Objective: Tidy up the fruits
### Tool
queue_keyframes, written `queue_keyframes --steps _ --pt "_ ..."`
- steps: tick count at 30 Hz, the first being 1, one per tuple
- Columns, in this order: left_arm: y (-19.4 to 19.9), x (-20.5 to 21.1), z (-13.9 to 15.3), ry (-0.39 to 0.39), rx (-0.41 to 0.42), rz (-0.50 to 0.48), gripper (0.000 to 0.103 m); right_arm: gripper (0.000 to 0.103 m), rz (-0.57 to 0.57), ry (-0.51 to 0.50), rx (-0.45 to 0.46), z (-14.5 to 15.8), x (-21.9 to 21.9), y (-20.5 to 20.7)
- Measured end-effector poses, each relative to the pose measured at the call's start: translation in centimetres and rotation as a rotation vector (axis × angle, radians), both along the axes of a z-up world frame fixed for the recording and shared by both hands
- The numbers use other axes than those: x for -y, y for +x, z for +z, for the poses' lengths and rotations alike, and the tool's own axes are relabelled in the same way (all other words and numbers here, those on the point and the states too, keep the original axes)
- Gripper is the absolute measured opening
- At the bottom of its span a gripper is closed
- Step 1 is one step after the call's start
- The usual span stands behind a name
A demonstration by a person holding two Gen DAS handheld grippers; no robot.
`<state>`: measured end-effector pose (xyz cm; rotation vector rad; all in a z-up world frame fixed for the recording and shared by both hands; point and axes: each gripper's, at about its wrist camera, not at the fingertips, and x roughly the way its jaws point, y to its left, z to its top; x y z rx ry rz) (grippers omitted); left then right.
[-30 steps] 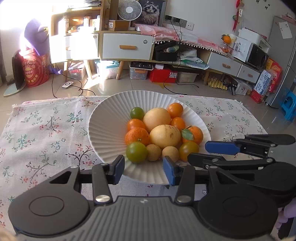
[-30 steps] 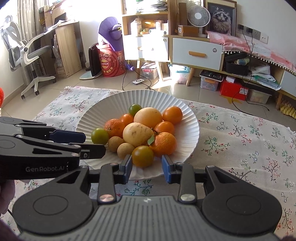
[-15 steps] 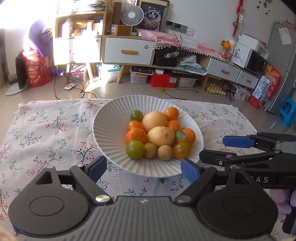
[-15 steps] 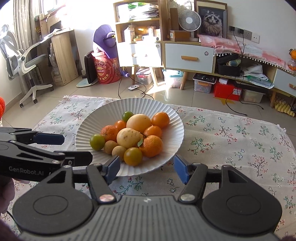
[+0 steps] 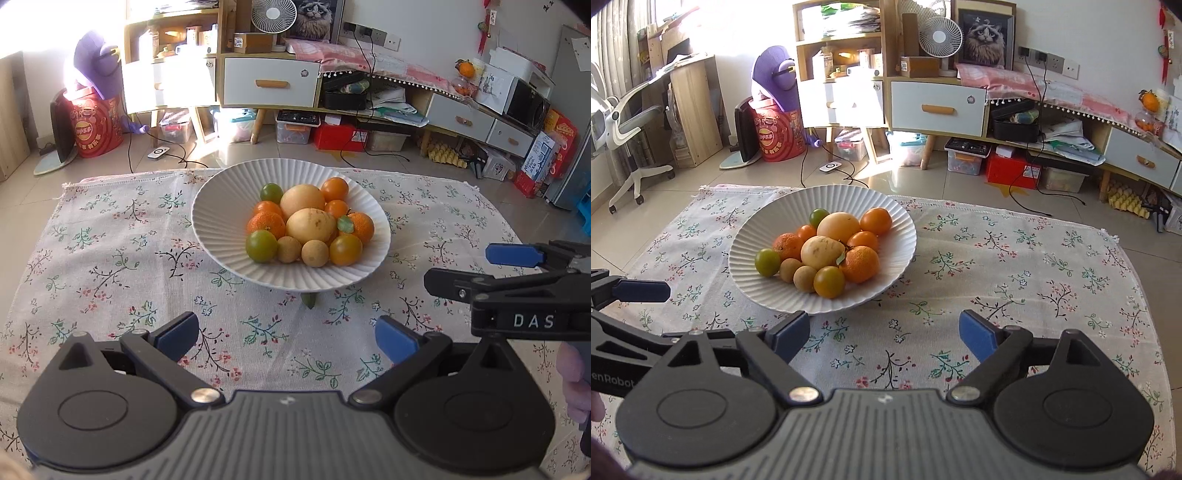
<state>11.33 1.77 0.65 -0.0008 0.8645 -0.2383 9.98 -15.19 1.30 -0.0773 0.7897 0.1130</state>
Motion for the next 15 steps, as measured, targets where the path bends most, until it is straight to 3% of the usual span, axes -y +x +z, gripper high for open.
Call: queue_keyframes --steps 6,10,15 --pt "-1.0 0.0 0.4 -0.009 -0.033 0.040 0.078 0.093 -0.040 -0.033 -0.042 0.3 -0.2 -1.3" --pt "-1.7 0.2 0.8 0.022 -0.022 0.077 0.078 0.093 -0.075 -0.064 -0.097 -0.2 -0.8 -2.0" --pt "-1.8 0.2 1.2 0.072 -0.005 0.118 0.078 0.094 -0.078 -0.073 -0.104 -0.3 -1.1 -2.3"
